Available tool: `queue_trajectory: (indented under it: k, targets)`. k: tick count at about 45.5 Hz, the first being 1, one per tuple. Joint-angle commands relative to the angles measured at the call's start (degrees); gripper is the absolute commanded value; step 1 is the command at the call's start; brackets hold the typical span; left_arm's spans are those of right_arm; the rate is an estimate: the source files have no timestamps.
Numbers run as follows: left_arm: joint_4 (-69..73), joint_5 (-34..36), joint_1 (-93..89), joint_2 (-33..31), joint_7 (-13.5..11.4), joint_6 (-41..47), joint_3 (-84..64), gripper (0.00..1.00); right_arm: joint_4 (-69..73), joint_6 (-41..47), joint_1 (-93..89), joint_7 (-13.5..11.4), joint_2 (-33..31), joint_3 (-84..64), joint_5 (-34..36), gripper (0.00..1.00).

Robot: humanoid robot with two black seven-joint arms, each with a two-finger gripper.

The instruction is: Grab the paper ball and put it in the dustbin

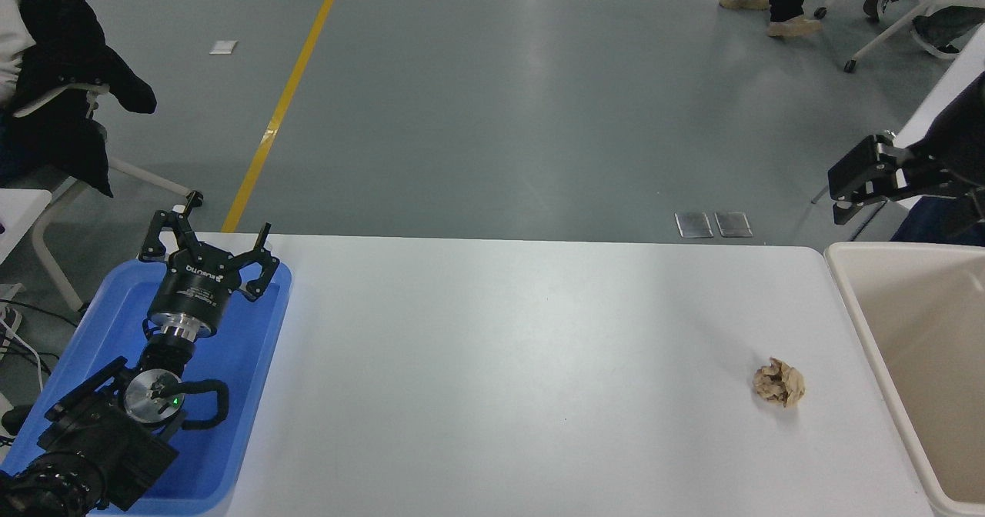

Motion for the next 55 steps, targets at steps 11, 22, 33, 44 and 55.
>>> queue_trajectory:
  k: [11, 22, 33, 44, 55]
  targets:
    - [0.0, 0.0, 0.02, 0.0, 0.01, 0.0, -0.01, 1.0, -2.8, -21.43, -22.73, 0.01, -1.04, 8.3, -3.68, 1.0]
    - [0.0, 0.0, 0.02, 0.0, 0.01, 0.0, -0.01, 1.0, -10.87, -26.01, -38.28, 0.01, 1.77, 14.62, -8.69, 1.0]
    - [0.0, 0.0, 0.02, 0.0, 0.01, 0.0, -0.01, 1.0, -18.52, -27.59, -48.83, 0.01, 3.79, 16.73, -11.25, 1.0]
    - [0.0, 0.0, 0.02, 0.0, 0.01, 0.0, -0.01, 1.0, -23.71, -31.2, -56.75, 0.01, 5.99, 19.81, -11.34, 1.0]
    - [0.0, 0.0, 0.02, 0.0, 0.01, 0.0, -0.01, 1.0, -27.31, -31.37, -61.05, 0.01, 7.22, 24.11, -11.34, 1.0]
